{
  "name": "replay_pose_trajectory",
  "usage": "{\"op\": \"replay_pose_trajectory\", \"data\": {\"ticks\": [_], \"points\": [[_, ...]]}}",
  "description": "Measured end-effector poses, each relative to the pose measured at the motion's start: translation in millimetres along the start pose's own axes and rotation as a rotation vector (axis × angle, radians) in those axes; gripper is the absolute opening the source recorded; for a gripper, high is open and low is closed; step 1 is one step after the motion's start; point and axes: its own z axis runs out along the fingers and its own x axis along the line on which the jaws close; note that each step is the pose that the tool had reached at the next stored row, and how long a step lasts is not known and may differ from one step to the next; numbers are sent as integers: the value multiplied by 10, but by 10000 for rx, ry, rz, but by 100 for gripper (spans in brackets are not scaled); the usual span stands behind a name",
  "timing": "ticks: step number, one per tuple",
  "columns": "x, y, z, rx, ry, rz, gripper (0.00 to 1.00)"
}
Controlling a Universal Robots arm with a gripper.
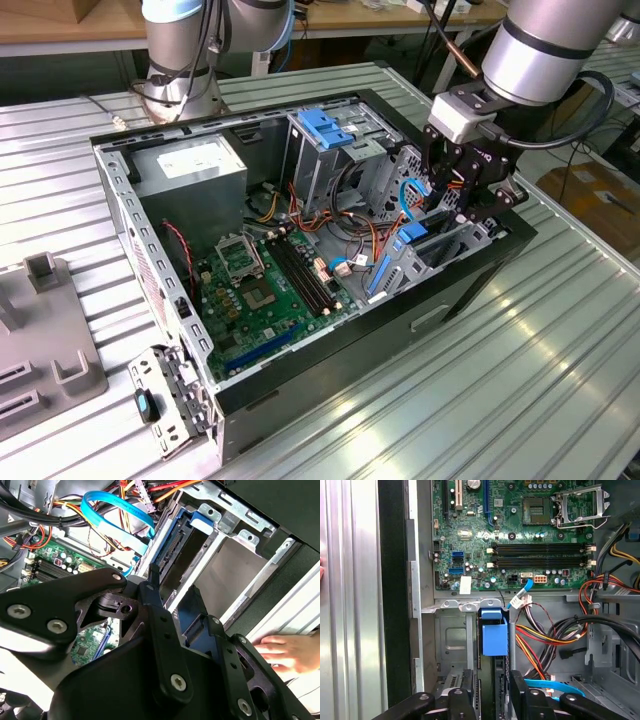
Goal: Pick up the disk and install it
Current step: 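Insert the first disk wire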
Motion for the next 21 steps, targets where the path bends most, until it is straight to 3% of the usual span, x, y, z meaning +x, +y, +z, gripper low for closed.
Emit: {"op": "replay_pose_trajectory", "data": {"ticks": [11, 16, 21], "points": [[-2, -4, -76, 0, -1, 0, 43], [-60, -4, -78, 3, -3, -1, 43], [-75, -29, -108, 4, -7, 0, 43]]}}
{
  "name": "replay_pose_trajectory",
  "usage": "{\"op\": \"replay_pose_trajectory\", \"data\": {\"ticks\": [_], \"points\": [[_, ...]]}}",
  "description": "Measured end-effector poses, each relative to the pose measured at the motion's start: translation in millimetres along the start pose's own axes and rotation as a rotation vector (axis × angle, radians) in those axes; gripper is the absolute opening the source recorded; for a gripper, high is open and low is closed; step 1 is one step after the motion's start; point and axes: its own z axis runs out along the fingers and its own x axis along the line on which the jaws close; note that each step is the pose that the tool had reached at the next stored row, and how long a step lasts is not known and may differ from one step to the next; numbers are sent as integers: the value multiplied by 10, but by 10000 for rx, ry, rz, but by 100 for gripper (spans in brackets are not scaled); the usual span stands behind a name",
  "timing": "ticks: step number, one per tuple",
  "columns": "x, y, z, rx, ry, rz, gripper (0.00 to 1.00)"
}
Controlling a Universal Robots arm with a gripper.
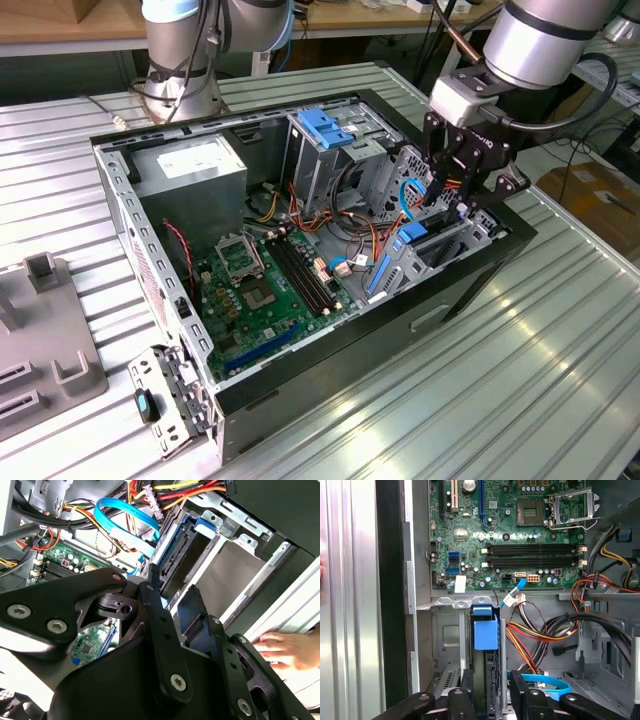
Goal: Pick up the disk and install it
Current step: 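Insert the first disk wire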
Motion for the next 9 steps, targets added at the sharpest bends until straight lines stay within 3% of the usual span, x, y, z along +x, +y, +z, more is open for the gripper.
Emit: {"op": "replay_pose_trajectory", "data": {"ticks": [9], "points": [[-94, -112, 10, 0, -5, 0, 43]]}}
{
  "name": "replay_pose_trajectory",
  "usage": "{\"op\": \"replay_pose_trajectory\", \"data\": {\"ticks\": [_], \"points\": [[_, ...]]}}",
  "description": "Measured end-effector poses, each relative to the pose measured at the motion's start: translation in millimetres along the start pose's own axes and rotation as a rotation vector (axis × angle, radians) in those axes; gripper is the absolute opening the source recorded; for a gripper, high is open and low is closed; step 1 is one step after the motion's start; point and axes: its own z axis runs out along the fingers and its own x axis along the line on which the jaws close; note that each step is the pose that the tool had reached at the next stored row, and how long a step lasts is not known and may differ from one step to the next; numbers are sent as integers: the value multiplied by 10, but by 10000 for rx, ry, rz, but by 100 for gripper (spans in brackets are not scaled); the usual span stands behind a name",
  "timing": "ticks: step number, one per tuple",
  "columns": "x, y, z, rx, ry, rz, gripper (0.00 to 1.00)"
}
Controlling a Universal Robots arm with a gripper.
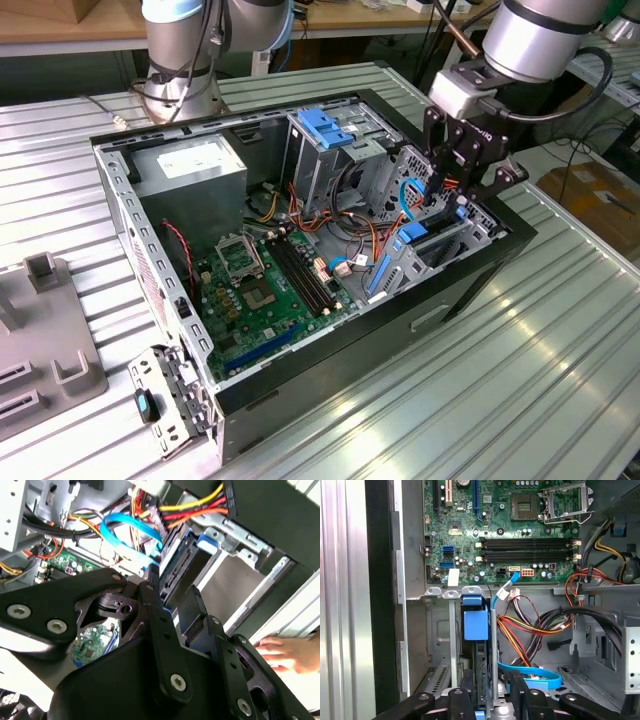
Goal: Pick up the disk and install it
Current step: 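Insert the first disk wire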
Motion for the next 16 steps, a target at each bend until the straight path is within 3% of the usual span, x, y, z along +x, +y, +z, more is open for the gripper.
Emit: {"op": "replay_pose_trajectory", "data": {"ticks": [3, 7, 14, 16], "points": [[-43, -35, 24, -4, 2, 0, 43], [-79, -32, 97, -47, 2, -6, 43], [-85, -31, 104, -51, 3, -7, 43], [-86, -31, 105, -50, 2, -7, 35]]}}
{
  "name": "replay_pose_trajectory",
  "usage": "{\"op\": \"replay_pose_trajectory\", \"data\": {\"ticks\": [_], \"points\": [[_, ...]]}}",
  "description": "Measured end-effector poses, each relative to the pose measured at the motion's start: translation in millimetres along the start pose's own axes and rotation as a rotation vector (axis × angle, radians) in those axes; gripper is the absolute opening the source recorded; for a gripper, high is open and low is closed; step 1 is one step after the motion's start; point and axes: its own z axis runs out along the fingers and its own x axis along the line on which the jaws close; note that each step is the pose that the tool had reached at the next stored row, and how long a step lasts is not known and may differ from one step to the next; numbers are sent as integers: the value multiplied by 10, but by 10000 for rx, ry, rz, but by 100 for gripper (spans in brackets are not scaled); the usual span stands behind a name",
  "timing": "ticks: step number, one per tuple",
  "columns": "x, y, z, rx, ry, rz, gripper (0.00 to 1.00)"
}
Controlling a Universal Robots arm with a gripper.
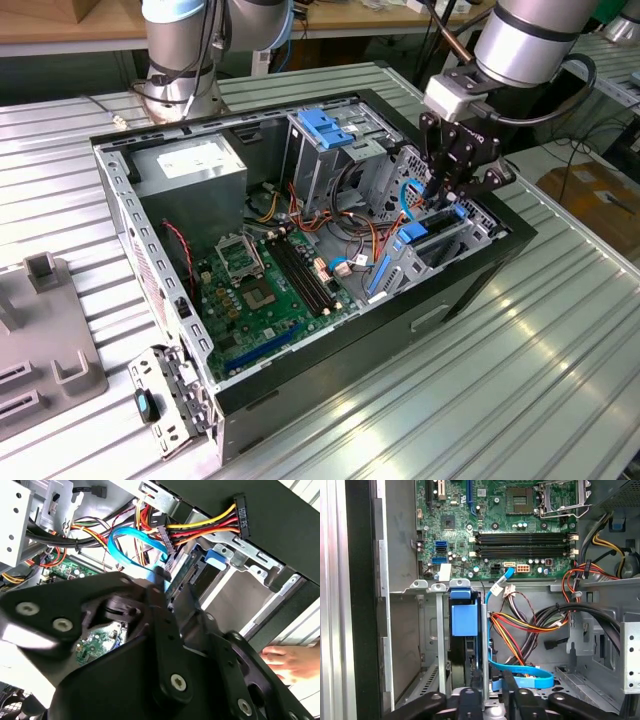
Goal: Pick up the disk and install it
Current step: 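Insert the first disk wire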
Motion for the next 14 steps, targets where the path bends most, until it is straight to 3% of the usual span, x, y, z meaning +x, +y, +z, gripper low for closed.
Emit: {"op": "replay_pose_trajectory", "data": {"ticks": [5, 14], "points": [[-2, 0, 2, 0, 0, 0, 11], [-6, 0, 6, 0, 1, 0, 11]]}}
